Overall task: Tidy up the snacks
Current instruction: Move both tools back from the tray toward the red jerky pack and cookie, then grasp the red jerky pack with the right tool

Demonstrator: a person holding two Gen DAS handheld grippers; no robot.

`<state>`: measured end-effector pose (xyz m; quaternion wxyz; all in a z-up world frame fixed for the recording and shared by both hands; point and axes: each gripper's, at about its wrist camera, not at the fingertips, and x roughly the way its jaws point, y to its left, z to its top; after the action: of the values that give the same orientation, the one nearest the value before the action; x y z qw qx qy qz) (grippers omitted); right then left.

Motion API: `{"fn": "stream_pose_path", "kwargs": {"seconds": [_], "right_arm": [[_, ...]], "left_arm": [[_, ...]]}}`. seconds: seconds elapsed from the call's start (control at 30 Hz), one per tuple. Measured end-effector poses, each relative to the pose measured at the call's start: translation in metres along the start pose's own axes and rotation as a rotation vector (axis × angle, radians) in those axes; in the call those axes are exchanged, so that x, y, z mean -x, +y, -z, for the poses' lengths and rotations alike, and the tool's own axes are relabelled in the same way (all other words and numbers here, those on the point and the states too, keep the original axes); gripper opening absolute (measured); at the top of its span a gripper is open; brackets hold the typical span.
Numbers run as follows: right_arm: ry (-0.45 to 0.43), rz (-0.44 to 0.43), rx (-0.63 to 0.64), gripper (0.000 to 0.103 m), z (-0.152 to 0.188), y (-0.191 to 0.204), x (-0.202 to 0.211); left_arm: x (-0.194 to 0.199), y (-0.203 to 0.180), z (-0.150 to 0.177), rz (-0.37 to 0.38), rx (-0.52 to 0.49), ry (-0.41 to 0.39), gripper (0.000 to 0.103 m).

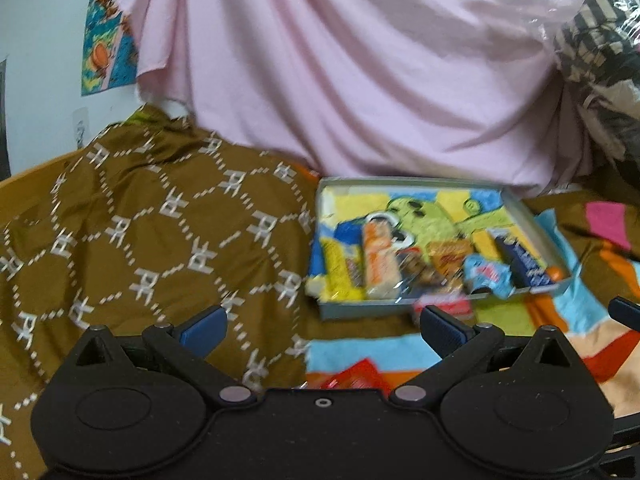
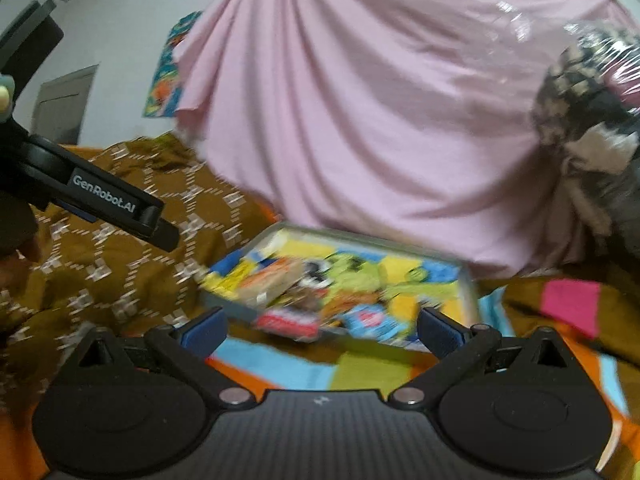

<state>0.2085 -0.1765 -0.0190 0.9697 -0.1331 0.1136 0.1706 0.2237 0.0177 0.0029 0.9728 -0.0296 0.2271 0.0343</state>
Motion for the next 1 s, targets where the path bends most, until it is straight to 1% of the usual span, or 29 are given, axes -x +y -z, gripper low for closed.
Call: {"fn": "stream_pose_path", "kwargs": {"seconds": [0.1, 0.2, 0.27, 0.37, 0.43, 0.57, 0.7, 0.8, 0.87, 0.9, 0.93, 1.0], "right_arm": [[0.043, -0.058, -0.008, 0.103, 0.004, 0.015, 0.000], [0.077, -0.087, 0.006, 0.103, 0.008, 0.031, 0.000], [0.104, -0.109, 0.011, 0.103, 0.012, 0.042, 0.000], [0.142, -0.144, -0.003, 0.103, 0.017, 0.054, 0.000], [0.168, -0.162, -0.002, 0.103, 0.020, 0.063, -0.001], [0.218, -0.167, 0.017, 0.103, 0.025, 0.079, -0.006], [0.280, -0.152, -0.067, 0.103, 0.025, 0.083, -0.018], [0.317, -0.133, -0.106, 0.103, 0.023, 0.086, -0.029], [0.349, -0.128, -0.145, 0.103, 0.021, 0.088, -0.037], [0.367, -0.122, -0.168, 0.103, 0.019, 0.088, -0.042], [0.388, -0.107, -0.191, 0.103, 0.018, 0.088, -0.047], [0.428, -0.077, -0.235, 0.103, 0.013, 0.091, -0.057]], "left_arm": [[0.003, 0.014, 0.010, -0.008, -0.002, 0.016, 0.102], [0.005, 0.027, 0.020, 0.000, -0.006, 0.031, 0.102], [0.004, 0.035, 0.027, 0.018, -0.008, 0.049, 0.102], [0.002, 0.048, 0.036, 0.055, 0.003, 0.101, 0.102], [0.002, 0.057, 0.044, 0.078, 0.009, 0.118, 0.102], [0.003, 0.074, 0.058, 0.123, 0.013, 0.130, 0.102], [-0.003, 0.093, 0.064, 0.139, 0.030, 0.150, 0.102], [-0.004, 0.109, 0.065, 0.153, 0.039, 0.145, 0.102], [-0.005, 0.118, 0.064, 0.143, 0.038, 0.131, 0.102], [-0.006, 0.121, 0.063, 0.121, 0.032, 0.123, 0.102], [-0.006, 0.123, 0.062, 0.079, 0.023, 0.112, 0.102], [-0.007, 0.129, 0.058, 0.020, 0.039, 0.095, 0.102]]}}
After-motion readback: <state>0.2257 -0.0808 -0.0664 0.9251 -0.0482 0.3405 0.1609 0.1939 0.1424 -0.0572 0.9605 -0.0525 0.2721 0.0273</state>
